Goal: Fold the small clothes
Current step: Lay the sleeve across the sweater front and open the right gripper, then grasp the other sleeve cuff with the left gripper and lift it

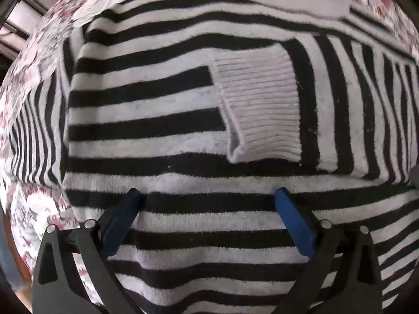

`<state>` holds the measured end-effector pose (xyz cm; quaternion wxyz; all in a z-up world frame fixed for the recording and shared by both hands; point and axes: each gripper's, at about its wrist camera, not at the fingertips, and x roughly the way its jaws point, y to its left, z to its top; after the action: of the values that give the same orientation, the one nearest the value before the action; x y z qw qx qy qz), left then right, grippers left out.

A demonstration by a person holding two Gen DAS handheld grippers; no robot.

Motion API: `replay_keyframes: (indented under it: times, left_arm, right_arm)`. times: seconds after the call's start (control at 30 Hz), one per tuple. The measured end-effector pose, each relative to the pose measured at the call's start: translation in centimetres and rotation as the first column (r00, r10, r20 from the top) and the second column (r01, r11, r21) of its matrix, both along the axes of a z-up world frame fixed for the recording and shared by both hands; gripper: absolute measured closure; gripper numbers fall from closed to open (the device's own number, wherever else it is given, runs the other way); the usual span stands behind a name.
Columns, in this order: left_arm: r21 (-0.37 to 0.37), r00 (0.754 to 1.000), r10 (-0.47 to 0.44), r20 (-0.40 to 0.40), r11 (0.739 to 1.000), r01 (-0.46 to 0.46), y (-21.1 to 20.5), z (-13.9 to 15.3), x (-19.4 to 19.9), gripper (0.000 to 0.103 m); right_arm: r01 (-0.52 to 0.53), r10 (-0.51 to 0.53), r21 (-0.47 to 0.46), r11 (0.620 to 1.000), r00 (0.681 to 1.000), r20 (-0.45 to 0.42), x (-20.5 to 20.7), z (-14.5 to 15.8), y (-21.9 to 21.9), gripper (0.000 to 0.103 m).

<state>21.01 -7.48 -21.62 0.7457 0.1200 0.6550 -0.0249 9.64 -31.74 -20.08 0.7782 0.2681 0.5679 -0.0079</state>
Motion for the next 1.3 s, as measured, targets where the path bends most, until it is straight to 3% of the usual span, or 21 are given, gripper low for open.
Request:
replay_keyframes:
  times: [0.07,0.23,0.43,0.47,0.5,0.53,0.57,0.63,0.7,0.73,0.83,0.97,1.03,1.17,1.23,1.3]
  left_arm:
    - [-0.042,1.000,-0.013,0.013,0.999,0.014,0.7,2.2,0.8,0.005]
    - [-0.080,0.988,0.012,0.156,0.997,0.001,3.0,7.0,0.0,0.005]
    - [-0.094,0.968,0.186,0.170,0.981,-0.172,11.3,7.8,2.0,0.005]
    - [-0.106,0.959,0.232,0.161,0.970,-0.217,13.8,7.2,2.2,0.005]
    - [-0.117,0.953,0.264,0.152,0.962,-0.248,15.5,7.4,1.2,0.005]
    - [-0.128,0.945,0.294,0.141,0.952,-0.277,17.6,7.4,1.7,0.005]
    - [-0.145,0.935,0.331,0.130,0.939,-0.312,19.6,7.3,1.7,0.005]
    - [-0.180,0.910,0.401,0.110,0.908,-0.378,23.3,7.2,1.8,0.005]
    - [-0.220,0.882,0.463,0.089,0.873,-0.436,26.8,6.8,2.8,0.005]
    - [-0.241,0.871,0.485,0.078,0.857,-0.456,28.1,6.7,3.0,0.005]
    - [-0.346,0.808,0.590,0.013,0.760,-0.550,33.3,6.0,2.8,0.005]
    - [-0.477,0.741,0.670,-0.041,0.639,-0.604,38.3,4.6,2.6,0.005]
    - [-0.539,0.725,0.688,-0.042,0.595,-0.596,39.5,4.6,2.2,0.005]
    - [-0.664,0.690,0.720,-0.068,0.483,-0.570,41.3,4.8,1.6,0.006]
    - [-0.701,0.693,0.717,-0.080,0.453,-0.550,41.6,4.7,1.8,0.007]
    - [-0.727,0.705,0.705,-0.081,0.442,-0.525,41.4,4.8,2.0,0.010]
  right_arm:
    - [0.027,-0.028,0.009,1.000,0.999,0.041,-0.1,2.1,-0.1,0.041]
    - [0.036,-0.031,-0.031,0.999,0.989,0.142,-0.1,5.0,1.2,0.041]
    - [-0.015,0.021,-0.039,0.999,0.989,0.146,2.2,4.5,5.1,0.039]
    - [-0.024,0.031,-0.051,0.998,0.989,0.142,2.6,4.3,5.6,0.036]
    - [-0.038,0.046,-0.072,0.997,0.992,0.119,3.2,3.6,6.4,0.026]
    - [-0.065,0.070,-0.088,0.994,0.996,0.053,3.9,2.0,7.0,0.018]
    - [-0.080,0.080,-0.078,0.994,0.997,-0.003,4.2,0.4,7.1,0.017]
    - [-0.082,0.079,-0.096,0.992,0.996,-0.026,4.5,-1.5,7.4,0.015]
    - [-0.058,0.056,-0.105,0.993,0.998,-0.019,4.8,-0.5,7.7,0.015]
    - [-0.031,0.033,-0.049,0.998,0.999,0.036,4.5,0.8,7.5,0.016]
    - [-0.010,0.012,-0.013,1.000,0.991,0.131,4.0,3.8,7.3,0.016]
    - [0.003,-0.004,0.006,1.000,0.988,0.156,4.1,4.5,7.1,0.016]
    - [-0.001,-0.001,0.012,1.000,0.990,0.143,4.4,4.1,7.3,0.016]
    - [-0.018,0.013,0.034,0.999,0.991,0.133,4.7,3.8,7.9,0.016]
    - [-0.032,0.028,0.020,0.999,0.989,0.144,4.8,4.0,8.7,0.016]
    - [-0.039,0.036,0.012,0.999,0.987,0.154,4.7,4.1,8.9,0.016]
